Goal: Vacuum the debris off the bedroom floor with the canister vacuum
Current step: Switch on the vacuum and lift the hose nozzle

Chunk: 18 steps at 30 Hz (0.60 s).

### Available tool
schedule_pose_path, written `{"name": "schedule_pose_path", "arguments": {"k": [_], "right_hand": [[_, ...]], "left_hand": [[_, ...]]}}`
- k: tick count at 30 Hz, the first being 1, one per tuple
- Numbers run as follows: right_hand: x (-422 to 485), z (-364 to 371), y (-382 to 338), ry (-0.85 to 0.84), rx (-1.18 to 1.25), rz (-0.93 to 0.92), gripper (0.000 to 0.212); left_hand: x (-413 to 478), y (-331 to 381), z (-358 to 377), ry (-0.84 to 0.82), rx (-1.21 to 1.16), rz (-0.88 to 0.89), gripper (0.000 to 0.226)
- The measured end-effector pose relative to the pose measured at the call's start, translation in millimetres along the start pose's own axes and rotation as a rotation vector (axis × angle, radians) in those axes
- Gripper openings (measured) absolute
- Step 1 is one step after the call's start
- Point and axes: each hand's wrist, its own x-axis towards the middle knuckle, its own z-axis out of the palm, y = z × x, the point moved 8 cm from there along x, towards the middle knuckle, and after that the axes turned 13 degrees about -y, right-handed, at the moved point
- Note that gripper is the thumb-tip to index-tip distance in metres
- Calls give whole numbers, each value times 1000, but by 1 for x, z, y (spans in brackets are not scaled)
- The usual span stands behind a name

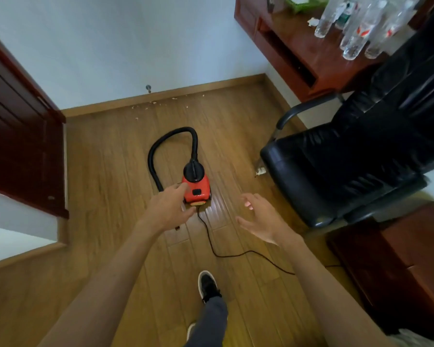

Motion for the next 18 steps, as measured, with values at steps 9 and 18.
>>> {"name": "schedule_pose_path", "arguments": {"k": [9, 18], "right_hand": [[87, -26, -9, -119, -78, -19, 65], [144, -17, -28, -194, -59, -122, 54]], "left_hand": [[61, -39, -19, -18, -95, -86, 42], [76, -74, -15, 9, -203, -132, 45]]}}
